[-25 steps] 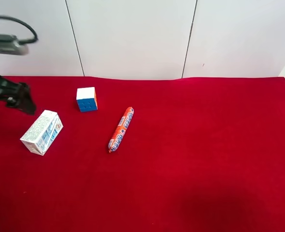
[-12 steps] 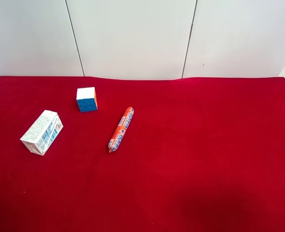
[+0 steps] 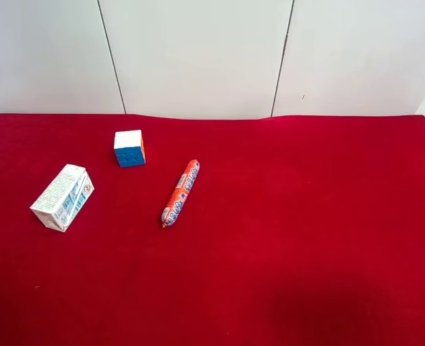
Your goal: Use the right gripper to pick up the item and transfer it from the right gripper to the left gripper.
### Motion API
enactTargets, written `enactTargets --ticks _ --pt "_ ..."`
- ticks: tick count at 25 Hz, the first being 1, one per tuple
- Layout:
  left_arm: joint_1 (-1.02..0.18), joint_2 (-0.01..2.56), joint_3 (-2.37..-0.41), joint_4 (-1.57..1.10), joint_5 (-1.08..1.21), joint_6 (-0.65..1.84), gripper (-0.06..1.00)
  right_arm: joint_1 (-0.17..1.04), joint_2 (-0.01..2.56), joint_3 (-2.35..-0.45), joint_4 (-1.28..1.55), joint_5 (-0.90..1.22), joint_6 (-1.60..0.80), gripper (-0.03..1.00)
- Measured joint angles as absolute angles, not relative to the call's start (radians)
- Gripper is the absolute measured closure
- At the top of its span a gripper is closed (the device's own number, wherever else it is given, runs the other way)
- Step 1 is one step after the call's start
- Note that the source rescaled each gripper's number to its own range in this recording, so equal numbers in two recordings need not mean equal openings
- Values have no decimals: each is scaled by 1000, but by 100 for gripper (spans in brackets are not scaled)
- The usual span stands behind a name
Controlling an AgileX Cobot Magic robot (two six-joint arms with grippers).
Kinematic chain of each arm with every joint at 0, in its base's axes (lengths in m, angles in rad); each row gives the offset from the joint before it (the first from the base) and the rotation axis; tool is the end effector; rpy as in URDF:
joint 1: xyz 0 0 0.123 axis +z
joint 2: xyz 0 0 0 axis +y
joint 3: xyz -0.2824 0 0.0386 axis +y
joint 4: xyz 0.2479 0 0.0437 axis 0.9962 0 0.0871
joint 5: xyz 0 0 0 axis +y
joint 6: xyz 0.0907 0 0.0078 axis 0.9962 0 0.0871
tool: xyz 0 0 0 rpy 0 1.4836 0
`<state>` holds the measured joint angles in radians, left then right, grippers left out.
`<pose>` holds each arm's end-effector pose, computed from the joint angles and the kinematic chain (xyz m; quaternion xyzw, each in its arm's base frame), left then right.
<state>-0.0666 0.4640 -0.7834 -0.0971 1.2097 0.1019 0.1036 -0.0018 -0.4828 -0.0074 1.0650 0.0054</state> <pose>0.0487 -0.0115 0.3380 0.0790 0.9228 -0.0419 0.3748 -0.0033 -0.0009 0.2720 -0.0420 0.8573 0.0243 0.5125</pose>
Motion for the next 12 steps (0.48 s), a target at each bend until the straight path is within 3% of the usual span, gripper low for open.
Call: enactTargets --ticks 12 --pt "-67 63 -560 -74 1179 101 -5 104 -2 -483 -7 1065 5 -3"
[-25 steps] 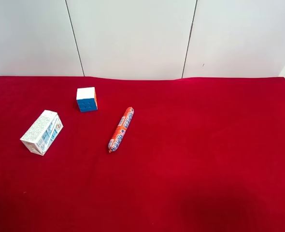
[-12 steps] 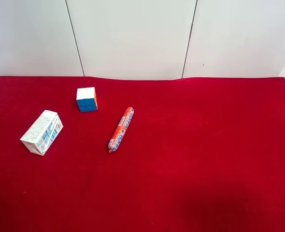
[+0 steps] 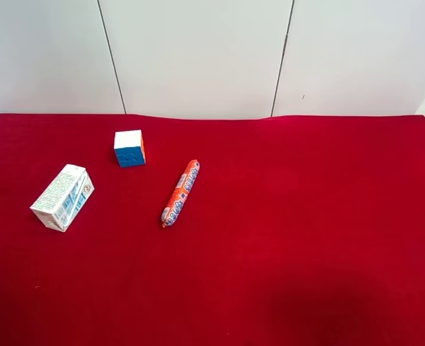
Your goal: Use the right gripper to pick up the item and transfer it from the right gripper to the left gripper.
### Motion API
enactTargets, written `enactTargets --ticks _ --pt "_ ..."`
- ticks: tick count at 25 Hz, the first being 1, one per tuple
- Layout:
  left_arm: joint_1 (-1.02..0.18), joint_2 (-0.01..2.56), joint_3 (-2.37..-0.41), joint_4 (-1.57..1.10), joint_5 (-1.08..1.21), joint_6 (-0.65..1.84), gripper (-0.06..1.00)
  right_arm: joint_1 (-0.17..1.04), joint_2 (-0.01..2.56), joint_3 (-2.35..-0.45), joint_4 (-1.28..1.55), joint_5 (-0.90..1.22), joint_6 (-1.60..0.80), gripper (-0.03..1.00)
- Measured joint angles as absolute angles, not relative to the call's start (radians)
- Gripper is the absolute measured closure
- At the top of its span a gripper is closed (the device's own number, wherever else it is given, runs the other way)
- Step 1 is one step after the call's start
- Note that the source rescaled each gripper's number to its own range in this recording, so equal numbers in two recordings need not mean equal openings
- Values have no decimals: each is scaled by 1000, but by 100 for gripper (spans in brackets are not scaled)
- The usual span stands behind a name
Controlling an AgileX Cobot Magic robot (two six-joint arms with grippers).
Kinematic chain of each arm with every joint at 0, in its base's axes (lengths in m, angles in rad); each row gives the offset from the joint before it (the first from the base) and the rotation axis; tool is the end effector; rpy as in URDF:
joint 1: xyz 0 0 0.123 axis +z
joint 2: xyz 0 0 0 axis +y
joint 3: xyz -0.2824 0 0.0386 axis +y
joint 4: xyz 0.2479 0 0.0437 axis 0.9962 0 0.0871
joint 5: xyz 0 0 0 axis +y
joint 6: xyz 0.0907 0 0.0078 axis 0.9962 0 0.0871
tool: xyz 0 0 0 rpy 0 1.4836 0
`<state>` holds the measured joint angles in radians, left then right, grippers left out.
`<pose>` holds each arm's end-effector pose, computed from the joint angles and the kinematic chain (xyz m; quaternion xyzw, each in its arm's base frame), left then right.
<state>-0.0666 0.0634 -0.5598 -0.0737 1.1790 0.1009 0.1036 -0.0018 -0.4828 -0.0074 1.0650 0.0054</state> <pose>-0.0074 -0.0057 0.2849 0.0774 0.8794 -0.0286 0.4688 -0.0033 -0.0009 0.2720 -0.0420 0.8573 0.0243 0.5125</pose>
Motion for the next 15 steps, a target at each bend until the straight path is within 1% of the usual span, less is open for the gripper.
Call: enactTargets --ticks 4,9,15 --pt "-67 2 -551 -50 1153 69 -5 104 -2 -483 -7 1065 5 -3" --pt "-67 -6 -517 -45 1080 42 -5 104 -2 -483 -7 1065 5 -3" --pt "-67 -6 -511 -45 1070 38 -5 104 -2 -483 -7 1065 0 -3"
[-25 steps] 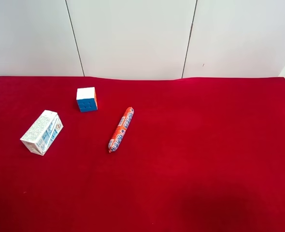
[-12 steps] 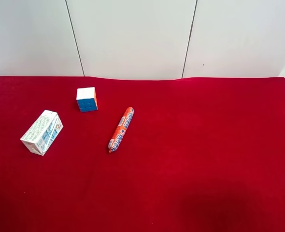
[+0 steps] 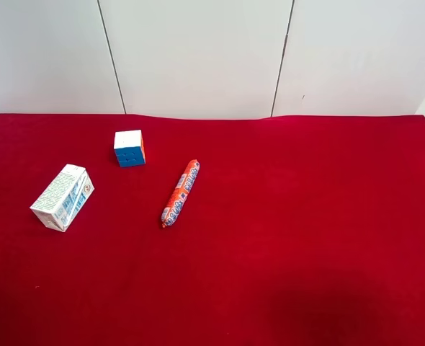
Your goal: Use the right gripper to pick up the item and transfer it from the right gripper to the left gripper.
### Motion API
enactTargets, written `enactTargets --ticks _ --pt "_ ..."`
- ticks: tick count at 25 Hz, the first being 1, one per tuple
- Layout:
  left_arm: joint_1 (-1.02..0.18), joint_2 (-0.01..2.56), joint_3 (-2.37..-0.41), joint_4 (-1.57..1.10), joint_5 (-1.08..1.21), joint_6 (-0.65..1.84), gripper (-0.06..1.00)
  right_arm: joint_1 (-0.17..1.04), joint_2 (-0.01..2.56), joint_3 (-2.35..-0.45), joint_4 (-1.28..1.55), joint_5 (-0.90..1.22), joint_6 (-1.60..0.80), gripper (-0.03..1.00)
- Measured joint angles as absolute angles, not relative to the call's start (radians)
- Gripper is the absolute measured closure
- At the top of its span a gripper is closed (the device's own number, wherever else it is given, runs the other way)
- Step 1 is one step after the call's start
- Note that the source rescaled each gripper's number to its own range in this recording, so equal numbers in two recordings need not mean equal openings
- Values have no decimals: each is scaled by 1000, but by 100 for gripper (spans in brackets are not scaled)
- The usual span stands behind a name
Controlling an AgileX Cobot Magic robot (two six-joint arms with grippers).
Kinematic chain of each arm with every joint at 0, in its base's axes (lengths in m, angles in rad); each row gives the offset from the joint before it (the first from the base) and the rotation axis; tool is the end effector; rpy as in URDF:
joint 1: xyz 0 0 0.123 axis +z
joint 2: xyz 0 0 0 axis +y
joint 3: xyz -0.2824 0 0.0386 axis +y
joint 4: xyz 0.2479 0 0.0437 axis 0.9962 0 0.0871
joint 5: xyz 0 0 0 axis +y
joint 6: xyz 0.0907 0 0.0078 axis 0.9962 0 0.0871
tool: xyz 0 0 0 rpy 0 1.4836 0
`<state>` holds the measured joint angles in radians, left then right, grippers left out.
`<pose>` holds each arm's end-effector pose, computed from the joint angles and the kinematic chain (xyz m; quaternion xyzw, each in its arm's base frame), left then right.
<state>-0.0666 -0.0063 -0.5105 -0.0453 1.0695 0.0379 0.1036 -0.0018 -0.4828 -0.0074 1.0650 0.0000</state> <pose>-0.0077 -0.0031 0.2794 0.0456 0.8497 -0.0301 0.5244 -0.0033 -0.0009 0.2720 -0.0443 0.8572 0.0229 0.5126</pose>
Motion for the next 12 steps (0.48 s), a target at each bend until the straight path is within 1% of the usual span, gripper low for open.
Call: enactTargets --ticks 12 --pt "-59 -6 -511 -45 1069 38 -6 104 -2 -483 -7 1065 0 -3"
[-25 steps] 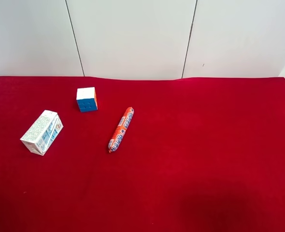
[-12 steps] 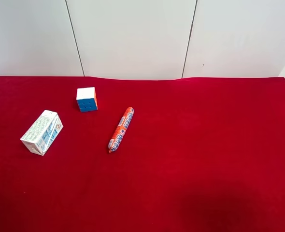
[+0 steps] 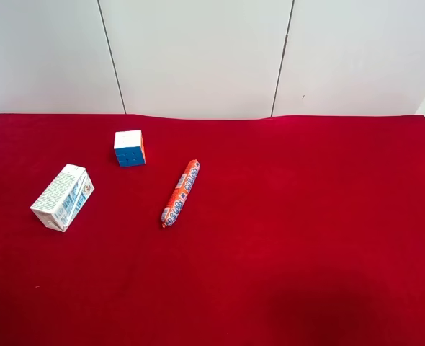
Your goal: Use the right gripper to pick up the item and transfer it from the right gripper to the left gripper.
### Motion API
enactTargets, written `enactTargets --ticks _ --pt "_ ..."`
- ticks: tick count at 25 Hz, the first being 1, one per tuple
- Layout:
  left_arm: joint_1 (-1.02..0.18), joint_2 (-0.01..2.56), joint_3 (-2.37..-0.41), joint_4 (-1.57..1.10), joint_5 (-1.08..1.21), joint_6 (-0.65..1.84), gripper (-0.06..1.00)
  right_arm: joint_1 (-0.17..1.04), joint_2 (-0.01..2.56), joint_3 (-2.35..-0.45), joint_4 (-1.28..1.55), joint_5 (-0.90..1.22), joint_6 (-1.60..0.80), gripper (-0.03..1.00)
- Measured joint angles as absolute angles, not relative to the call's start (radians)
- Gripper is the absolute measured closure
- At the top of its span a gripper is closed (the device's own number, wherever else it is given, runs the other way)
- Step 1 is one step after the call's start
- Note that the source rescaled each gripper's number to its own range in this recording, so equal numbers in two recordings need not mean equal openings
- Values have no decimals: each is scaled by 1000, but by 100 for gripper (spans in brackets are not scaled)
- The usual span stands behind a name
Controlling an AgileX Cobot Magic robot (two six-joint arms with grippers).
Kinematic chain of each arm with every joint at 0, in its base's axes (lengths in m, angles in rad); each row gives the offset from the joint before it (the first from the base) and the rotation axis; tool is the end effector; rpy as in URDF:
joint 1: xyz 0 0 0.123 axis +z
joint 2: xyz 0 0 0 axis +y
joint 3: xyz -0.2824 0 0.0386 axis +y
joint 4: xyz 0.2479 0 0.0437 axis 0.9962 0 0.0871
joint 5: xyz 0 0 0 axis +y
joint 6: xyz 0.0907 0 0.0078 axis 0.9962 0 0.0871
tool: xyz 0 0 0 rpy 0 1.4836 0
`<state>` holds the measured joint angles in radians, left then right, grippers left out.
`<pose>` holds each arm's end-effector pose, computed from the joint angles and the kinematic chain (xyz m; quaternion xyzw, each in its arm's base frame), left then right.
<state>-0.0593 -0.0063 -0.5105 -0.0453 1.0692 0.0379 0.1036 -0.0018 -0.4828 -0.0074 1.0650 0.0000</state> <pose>-0.0076 -0.0032 0.2794 0.0425 0.8498 -0.0282 0.5247 -0.0033 -0.0009 0.2720 -0.0443 0.8572 0.0229 0.5126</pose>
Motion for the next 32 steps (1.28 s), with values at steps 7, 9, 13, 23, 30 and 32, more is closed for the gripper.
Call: enactTargets --ticks 7,9,13,23,30,32 --pt "32 -6 -511 -45 1069 38 -6 49 -2 -483 -7 1065 5 -3" --pt "36 -6 -511 -45 1069 38 -6 19 -2 -483 -7 1065 5 -3" --pt "38 -6 -511 -45 1069 38 -6 9 -2 -483 -7 1065 0 -3" --pt "39 -6 -511 -45 1068 37 -6 9 -2 -483 -7 1065 5 -3" --pt "39 -6 -511 -45 1068 37 -6 9 -2 -483 -7 1065 5 -3" --pt "39 -6 -511 -45 1068 37 -6 9 -2 -483 -7 1065 0 -3"
